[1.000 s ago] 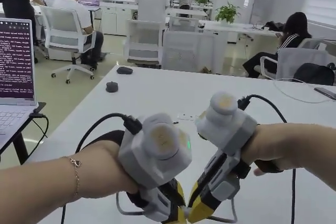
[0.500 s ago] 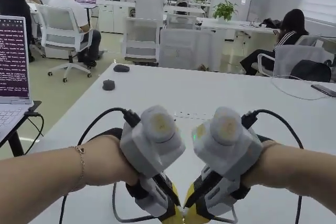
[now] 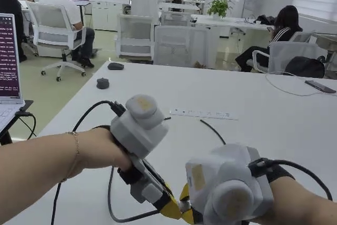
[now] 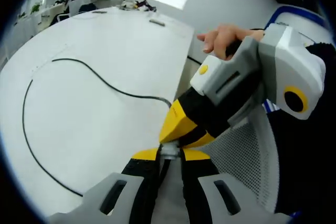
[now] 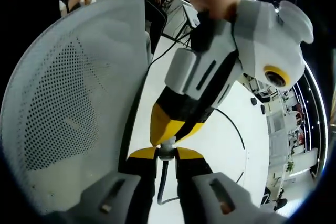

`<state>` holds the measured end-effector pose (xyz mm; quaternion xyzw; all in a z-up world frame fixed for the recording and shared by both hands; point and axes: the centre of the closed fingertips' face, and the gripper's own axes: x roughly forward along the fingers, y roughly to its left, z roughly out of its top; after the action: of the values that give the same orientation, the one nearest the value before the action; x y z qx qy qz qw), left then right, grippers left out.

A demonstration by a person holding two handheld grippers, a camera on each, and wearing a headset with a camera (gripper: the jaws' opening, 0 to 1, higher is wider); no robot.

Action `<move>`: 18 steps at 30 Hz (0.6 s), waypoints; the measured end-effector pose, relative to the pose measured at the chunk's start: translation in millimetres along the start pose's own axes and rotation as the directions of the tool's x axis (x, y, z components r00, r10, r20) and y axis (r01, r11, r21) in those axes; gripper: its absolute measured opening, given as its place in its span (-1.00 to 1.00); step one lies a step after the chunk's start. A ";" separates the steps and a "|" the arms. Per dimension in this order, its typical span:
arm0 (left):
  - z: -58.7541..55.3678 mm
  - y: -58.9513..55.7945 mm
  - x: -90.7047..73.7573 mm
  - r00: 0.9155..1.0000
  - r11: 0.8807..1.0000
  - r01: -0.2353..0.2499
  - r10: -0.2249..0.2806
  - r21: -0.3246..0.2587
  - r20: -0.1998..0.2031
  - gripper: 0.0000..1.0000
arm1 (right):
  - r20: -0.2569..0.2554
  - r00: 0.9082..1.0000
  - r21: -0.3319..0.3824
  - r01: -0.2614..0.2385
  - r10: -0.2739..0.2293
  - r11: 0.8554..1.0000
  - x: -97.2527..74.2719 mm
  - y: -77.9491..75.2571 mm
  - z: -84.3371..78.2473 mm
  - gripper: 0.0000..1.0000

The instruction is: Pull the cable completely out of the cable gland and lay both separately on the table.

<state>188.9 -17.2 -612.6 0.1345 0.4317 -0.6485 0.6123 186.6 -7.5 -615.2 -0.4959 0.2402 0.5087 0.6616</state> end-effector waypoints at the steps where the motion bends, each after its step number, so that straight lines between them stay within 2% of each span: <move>1: 0.7 -1.0 0.0 1.000 1.000 -0.010 0.010 0.012 0.012 -0.68 | -0.001 1.000 0.077 0.031 -0.031 0.997 -0.6 -6.0 -3.7 -0.71; 2: 0.9 -2.8 -0.6 1.000 1.000 -0.011 0.011 0.024 0.016 -0.67 | 0.009 0.997 0.128 0.074 -0.076 0.989 -1.7 -14.4 -5.2 -0.41; 3: 1.5 -6.9 -2.5 1.000 0.999 -0.013 0.013 0.036 0.023 -0.67 | 0.027 0.995 0.168 0.089 -0.095 0.982 -2.7 -18.6 -5.8 -0.13; 4: 2.4 -7.4 -3.3 0.999 0.999 -0.017 0.016 0.040 0.030 -0.67 | 0.044 0.992 0.221 0.106 -0.118 0.969 -5.4 -23.3 -8.3 0.04; 5: 5.5 -7.3 -5.1 0.998 0.998 -0.039 0.037 0.042 0.054 -0.67 | 0.045 0.992 0.248 0.103 -0.118 0.963 -8.4 -23.1 -11.6 0.02; 6: 4.9 -8.8 -6.4 0.998 0.998 -0.045 0.043 0.043 0.052 -0.67 | 0.051 0.994 0.294 0.079 -0.098 0.952 -10.6 -20.1 -15.4 -0.10; 8: 4.9 -5.1 -10.2 0.994 0.989 -0.105 0.099 0.105 0.054 -0.67 | 0.063 0.995 0.333 0.056 -0.082 0.941 -10.9 -17.8 -20.2 -0.27; 10: 5.0 -4.1 -12.8 0.987 0.975 -0.158 0.151 0.155 0.054 -0.67 | 0.059 0.994 0.329 0.064 -0.088 0.942 -9.8 -19.0 -23.9 -0.25; 11: 6.7 -4.4 -13.5 0.983 0.965 -0.182 0.174 0.189 0.063 -0.67 | 0.057 0.995 0.332 0.064 -0.087 0.941 -9.3 -19.3 -24.6 -0.31; 14: 7.9 -7.6 -12.4 0.979 0.959 -0.199 0.188 0.200 0.073 -0.67 | 0.065 0.995 0.331 0.056 -0.082 0.942 -9.2 -16.9 -21.4 -0.48; 16: 8.1 -6.7 -11.2 0.979 0.960 -0.202 0.191 0.193 0.077 -0.67 | 0.072 0.994 0.324 0.052 -0.080 0.945 -8.9 -17.0 -18.8 -0.63; 18: 5.8 -5.2 -9.8 0.979 0.962 -0.203 0.194 0.181 0.071 -0.67 | 0.061 0.995 0.325 0.052 -0.076 0.944 -7.1 -15.9 -19.0 -0.66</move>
<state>188.4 -15.4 -600.3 0.2171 0.3370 -0.6249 0.6699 202.1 -27.6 -610.4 -0.3693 0.2799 0.4585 0.7583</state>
